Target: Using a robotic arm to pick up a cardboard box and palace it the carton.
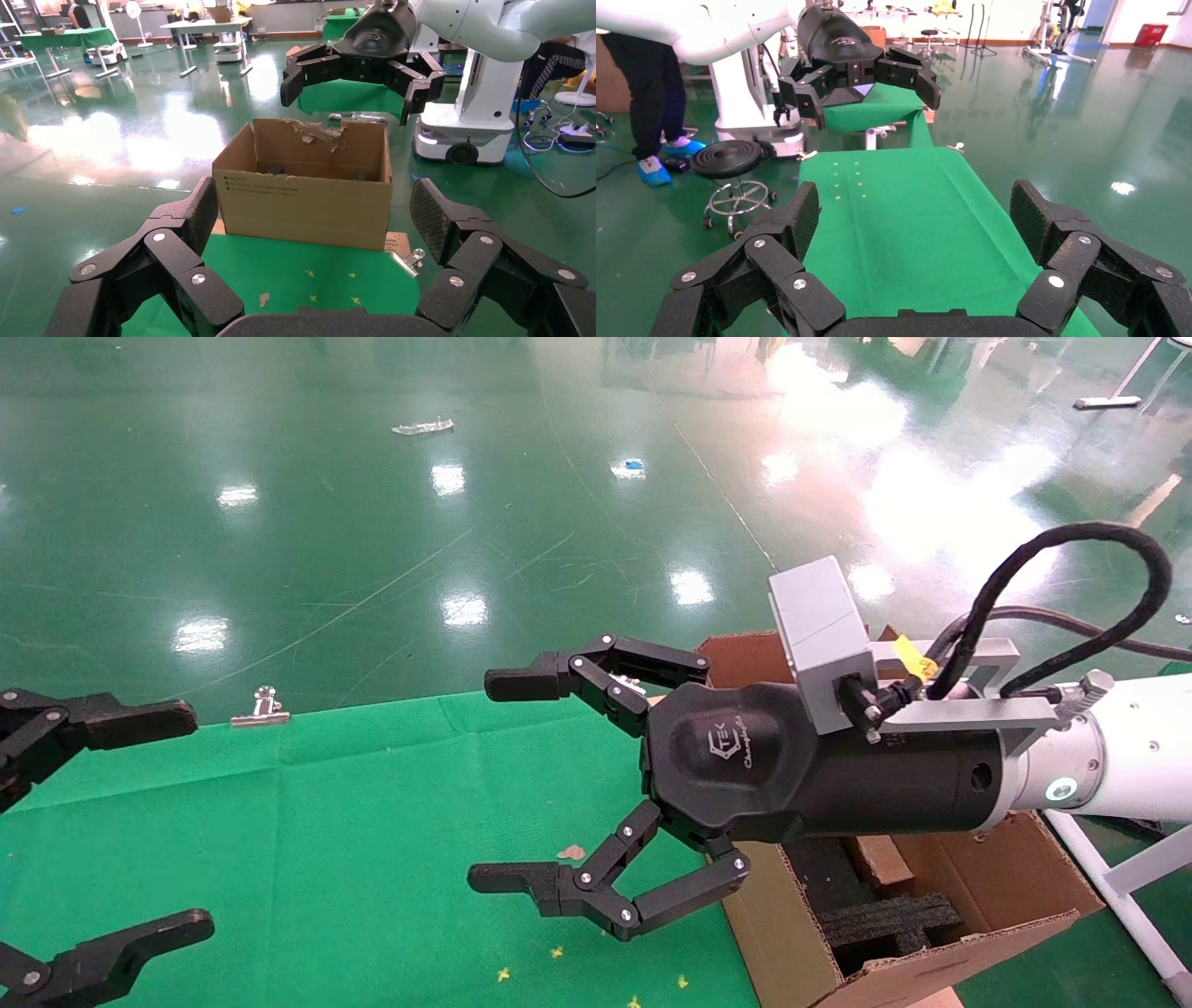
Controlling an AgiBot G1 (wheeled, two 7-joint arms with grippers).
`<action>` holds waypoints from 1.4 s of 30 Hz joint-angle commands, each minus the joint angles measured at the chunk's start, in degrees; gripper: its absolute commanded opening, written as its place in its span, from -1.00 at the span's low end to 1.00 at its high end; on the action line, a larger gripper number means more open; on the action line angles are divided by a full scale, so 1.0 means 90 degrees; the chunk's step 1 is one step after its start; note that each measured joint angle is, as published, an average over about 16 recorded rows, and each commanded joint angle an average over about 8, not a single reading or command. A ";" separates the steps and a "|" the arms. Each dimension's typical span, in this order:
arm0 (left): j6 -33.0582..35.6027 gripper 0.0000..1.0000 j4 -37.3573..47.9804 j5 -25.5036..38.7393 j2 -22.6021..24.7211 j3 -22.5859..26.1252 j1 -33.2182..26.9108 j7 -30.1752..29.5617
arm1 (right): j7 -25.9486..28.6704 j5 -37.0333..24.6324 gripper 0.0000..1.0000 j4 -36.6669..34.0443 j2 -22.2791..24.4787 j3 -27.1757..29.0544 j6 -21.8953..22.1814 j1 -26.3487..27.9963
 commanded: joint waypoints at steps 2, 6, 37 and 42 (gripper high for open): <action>0.0000 1.00 0.0000 0.0000 0.0000 0.0000 0.0000 0.0000 | 0.0001 -0.0001 1.00 -0.0001 0.0000 -0.0001 0.0001 0.0001; 0.0000 1.00 0.0000 0.0000 0.0000 0.0000 0.0000 0.0000 | 0.0002 -0.0002 1.00 -0.0002 0.0001 -0.0003 0.0003 0.0003; 0.0000 1.00 0.0000 0.0000 0.0000 0.0000 0.0000 0.0000 | 0.0002 -0.0003 1.00 -0.0002 0.0001 -0.0008 0.0006 0.0009; 0.0000 1.00 0.0000 0.0000 0.0000 0.0000 0.0000 0.0000 | 0.0002 -0.0003 1.00 -0.0002 0.0001 -0.0008 0.0006 0.0009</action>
